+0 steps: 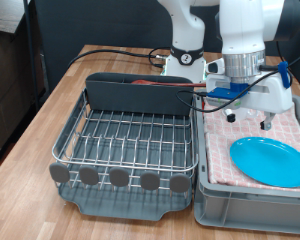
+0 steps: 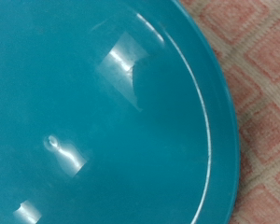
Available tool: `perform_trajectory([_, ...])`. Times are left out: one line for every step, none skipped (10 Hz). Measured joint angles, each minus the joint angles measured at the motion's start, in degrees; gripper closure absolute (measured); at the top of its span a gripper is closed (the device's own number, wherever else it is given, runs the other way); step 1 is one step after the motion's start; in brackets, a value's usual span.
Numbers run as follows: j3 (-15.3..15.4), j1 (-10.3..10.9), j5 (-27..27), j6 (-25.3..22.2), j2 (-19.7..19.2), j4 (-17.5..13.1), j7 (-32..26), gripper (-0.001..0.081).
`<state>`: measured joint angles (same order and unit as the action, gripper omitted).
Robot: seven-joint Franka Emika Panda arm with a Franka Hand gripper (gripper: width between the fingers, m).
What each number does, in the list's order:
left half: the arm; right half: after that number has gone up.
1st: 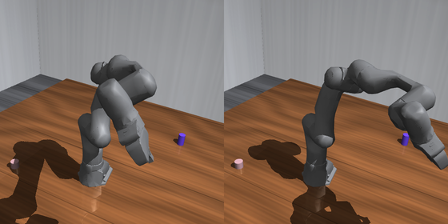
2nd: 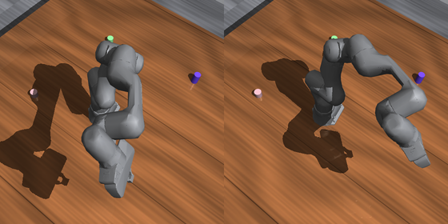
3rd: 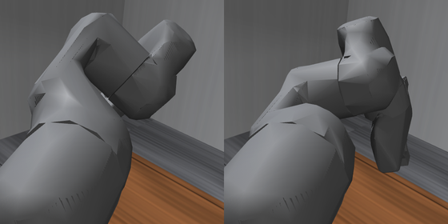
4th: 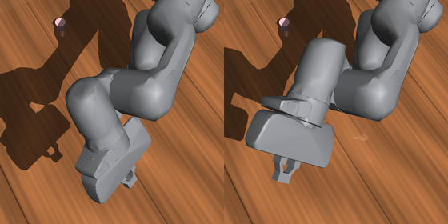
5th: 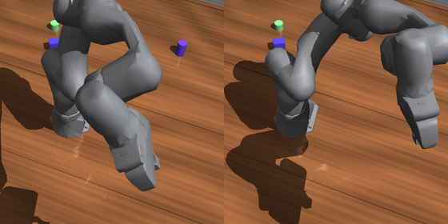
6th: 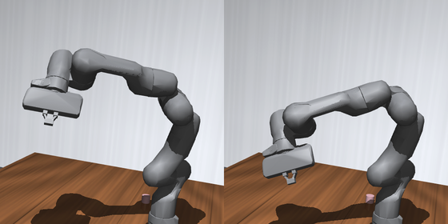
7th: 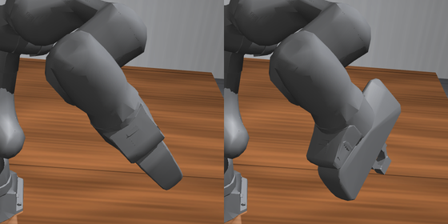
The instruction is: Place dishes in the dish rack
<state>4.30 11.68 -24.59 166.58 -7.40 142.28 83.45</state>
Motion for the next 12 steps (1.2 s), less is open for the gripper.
perform_trajectory([-0.15, 0.00, 0.16, 0.27, -0.34, 0.20, 0.00, 0.0003])
perform_trajectory([-1.04, 0.45, 1.96, 0.74, -0.45, 0.51, 2.10, 0.0003])
perform_trajectory([-1.72, 0.72, 3.26, 1.00, -0.57, 0.82, 3.96, 0.0003])
perform_trajectory([-1.76, 0.69, 2.82, 1.11, -0.88, 0.90, 4.11, 0.0003])
perform_trajectory([-1.01, 0.21, 0.35, 1.79, -1.40, 0.91, 2.45, 0.0003])
perform_trajectory([0.53, -0.88, -3.32, 3.02, -2.15, 0.91, -0.68, 0.0003])
perform_trajectory([2.47, -2.37, -7.35, 4.36, -2.99, 0.91, -4.50, 0.0003])
perform_trajectory([4.50, -3.97, -10.94, 5.53, -3.79, 0.85, -8.16, 0.0003])
perform_trajectory([6.48, -5.58, -14.03, 6.20, -4.44, 0.68, -11.58, 0.0003])
perform_trajectory([9.21, -7.76, -18.01, 6.94, -4.98, 0.44, -16.46, 0.0003])
perform_trajectory([13.46, -11.17, -23.93, 7.45, -5.47, -0.14, -24.81, 0.0003])
perform_trajectory([16.87, -14.03, -28.31, 7.61, -5.90, -0.99, -31.71, 0.0003])
